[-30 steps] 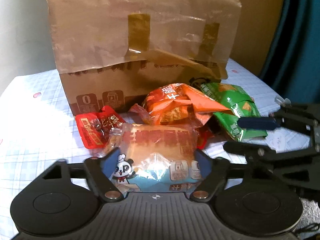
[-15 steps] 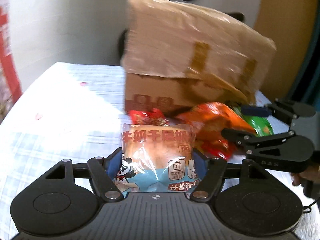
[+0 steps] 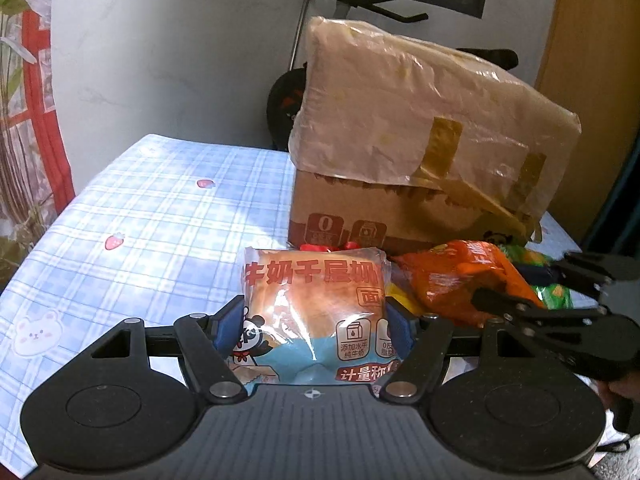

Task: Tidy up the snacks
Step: 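Lift both packets over the box and open both tools to drop them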

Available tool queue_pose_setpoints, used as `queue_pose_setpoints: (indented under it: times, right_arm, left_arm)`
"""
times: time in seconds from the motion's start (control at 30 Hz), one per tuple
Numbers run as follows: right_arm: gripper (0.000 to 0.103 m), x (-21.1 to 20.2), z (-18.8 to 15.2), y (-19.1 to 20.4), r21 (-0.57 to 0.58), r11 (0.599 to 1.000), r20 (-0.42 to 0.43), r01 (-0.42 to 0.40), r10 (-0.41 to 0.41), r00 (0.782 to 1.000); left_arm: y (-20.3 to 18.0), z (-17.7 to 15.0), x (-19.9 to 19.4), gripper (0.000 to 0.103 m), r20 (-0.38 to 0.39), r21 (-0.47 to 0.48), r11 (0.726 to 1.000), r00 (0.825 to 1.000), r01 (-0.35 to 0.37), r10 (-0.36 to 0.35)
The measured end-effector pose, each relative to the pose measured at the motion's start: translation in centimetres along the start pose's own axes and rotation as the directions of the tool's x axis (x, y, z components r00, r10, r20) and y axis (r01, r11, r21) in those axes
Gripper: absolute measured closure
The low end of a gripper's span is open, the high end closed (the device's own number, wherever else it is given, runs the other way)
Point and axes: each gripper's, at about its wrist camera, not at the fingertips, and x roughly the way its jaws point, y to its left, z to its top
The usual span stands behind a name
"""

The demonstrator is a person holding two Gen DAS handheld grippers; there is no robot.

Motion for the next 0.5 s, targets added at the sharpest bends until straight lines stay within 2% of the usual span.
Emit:
queue_pose_setpoints:
  times: [0.23,0.5]
  right_arm:
    - [0.065,-3.9,0.1,0.7,0.039,0.998,0.081,-0.051,0.048,0.996]
    - [0.066,-8.5,3.5,-0.7,0.089,0.994,0.234,-0.068,0.045,0.971]
  left_arm:
    - [0.5,0.9,-1.2,0.029,0.027,-0.013,1.000,0.999,-0.016,0.017]
    - [-0.1,4.4,-3.9,0.029,0.132,0.035,0.999,0.991,0.000,-0.005]
